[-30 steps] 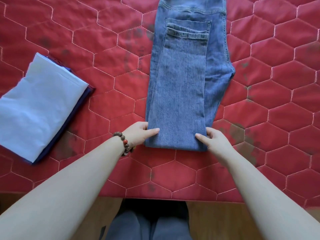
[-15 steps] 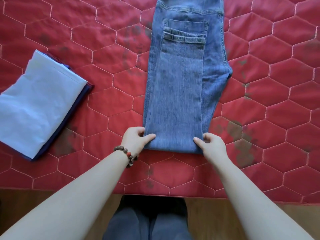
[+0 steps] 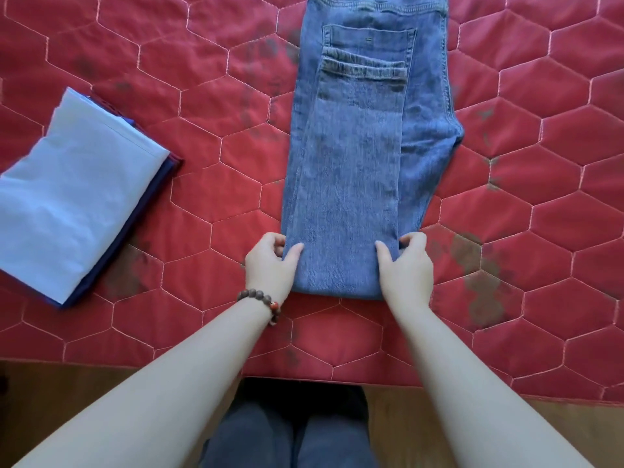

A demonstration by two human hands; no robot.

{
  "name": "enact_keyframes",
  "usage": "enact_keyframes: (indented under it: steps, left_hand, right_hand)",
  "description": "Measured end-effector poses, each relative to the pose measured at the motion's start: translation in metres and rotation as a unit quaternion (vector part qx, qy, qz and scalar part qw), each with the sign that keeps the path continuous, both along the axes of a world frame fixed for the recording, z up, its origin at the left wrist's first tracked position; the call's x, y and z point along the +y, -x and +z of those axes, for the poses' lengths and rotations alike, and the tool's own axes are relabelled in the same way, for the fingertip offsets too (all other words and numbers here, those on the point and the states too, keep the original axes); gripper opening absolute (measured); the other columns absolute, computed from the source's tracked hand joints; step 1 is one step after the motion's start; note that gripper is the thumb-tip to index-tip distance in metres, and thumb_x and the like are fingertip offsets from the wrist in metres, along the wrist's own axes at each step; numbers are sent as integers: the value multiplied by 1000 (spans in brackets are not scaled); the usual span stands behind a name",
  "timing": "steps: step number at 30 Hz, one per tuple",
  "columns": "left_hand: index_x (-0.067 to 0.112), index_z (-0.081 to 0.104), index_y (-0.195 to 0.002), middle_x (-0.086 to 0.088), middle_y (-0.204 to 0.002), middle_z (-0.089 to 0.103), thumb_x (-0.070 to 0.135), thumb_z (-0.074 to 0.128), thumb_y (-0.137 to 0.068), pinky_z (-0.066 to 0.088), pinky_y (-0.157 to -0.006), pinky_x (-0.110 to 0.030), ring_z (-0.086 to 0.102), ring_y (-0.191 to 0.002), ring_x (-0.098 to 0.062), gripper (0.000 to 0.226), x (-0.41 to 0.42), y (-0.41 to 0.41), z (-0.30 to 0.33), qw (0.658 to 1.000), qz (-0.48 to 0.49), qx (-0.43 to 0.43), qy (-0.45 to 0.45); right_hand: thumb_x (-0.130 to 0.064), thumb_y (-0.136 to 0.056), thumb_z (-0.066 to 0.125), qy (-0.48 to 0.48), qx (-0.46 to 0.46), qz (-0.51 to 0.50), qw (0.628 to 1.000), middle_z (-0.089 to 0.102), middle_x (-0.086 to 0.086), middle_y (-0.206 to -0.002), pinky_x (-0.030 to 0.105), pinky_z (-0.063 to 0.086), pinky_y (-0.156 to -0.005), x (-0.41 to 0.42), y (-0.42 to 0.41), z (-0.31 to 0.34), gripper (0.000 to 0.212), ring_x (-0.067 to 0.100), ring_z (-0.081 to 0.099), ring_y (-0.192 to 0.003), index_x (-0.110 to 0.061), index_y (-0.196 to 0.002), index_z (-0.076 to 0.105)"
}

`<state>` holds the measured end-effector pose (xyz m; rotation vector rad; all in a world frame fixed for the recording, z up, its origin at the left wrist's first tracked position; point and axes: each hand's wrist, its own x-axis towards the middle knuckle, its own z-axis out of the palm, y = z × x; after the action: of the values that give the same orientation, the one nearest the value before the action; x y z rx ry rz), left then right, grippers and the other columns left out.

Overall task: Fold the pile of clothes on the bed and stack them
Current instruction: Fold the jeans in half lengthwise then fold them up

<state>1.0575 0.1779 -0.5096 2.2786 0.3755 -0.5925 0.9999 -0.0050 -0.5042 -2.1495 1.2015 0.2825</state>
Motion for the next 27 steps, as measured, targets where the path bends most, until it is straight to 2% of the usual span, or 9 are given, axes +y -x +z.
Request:
enact_keyframes:
  steps: [5,9,15,17,19,21,23,25,27]
  left_hand:
    - [9,66,-78,-6,-68,64,26,71,-85,37,-55,-21,49,-59,-13,19,18,3,-4,996,-53,63,36]
    - [9,65,-76,-2,-66,62,28,72,-84,35,-57,-26,50,-61,-14,22,17,4,-4,995,-62,77,12]
    - [5,63,-75,-11,-74,67,29,72,-83,44,-65,-34,58,-67,-27,27,16,14,-2,995,-52,85,-4]
    - [9,65,-80,-5,-79,66,25,74,-81,43,-70,-31,58,-74,-22,19,15,20,3,998,-28,64,-7]
    - [11,63,-93,-6,-93,62,20,73,-81,43,-83,-31,56,-86,-20,18,12,24,8,997,-30,-49,-51]
    - [9,62,-104,-11,-109,59,17,64,-82,38,-94,-36,52,-103,-27,23,7,26,10,965,-117,-210,-106]
    - [5,64,-109,-17,-123,58,10,53,-82,36,-100,-42,48,-118,-32,30,-8,26,2,918,-249,-299,-82]
    - [-2,62,-119,-21,-133,56,8,43,-86,34,-106,-46,46,-128,-34,39,-27,26,-13,882,-355,-305,-57]
    - [-6,53,-130,-21,-140,50,11,37,-89,31,-109,-46,44,-133,-35,47,-38,25,-31,862,-417,-270,-97]
  right_hand:
    - [-26,-88,69,-92,-11,6,996,59,0,-74,23,30,-62,-16,16,2,21,22,55,-76,-14,-94,52]
    - [-23,-87,70,-111,-21,33,993,59,-7,-66,9,34,-57,-22,28,1,17,14,53,-66,-16,-88,54]
    - [-23,-86,70,-98,-6,34,995,58,-4,-68,22,27,-59,-18,32,-4,19,19,53,-68,-14,-86,54]
    - [-26,-86,70,-81,4,27,996,59,0,-73,24,30,-63,-14,33,-1,20,23,56,-75,-13,-89,54]
    - [-27,-87,67,23,-10,53,998,61,6,-91,32,40,-76,-8,33,3,24,28,58,-90,-11,-101,56]
    - [-23,-87,61,160,-91,142,973,58,15,-111,43,43,-91,5,30,4,33,34,53,-106,-4,-113,57]
    - [-15,-86,54,194,-164,248,935,56,21,-125,46,39,-103,23,22,-6,36,35,49,-119,1,-118,58]
    - [-9,-87,49,175,-180,340,907,51,23,-136,48,31,-110,40,15,-26,41,35,43,-131,4,-126,55]
    - [-8,-91,45,173,-155,382,894,43,22,-145,48,26,-114,45,13,-45,47,33,37,-137,6,-135,47]
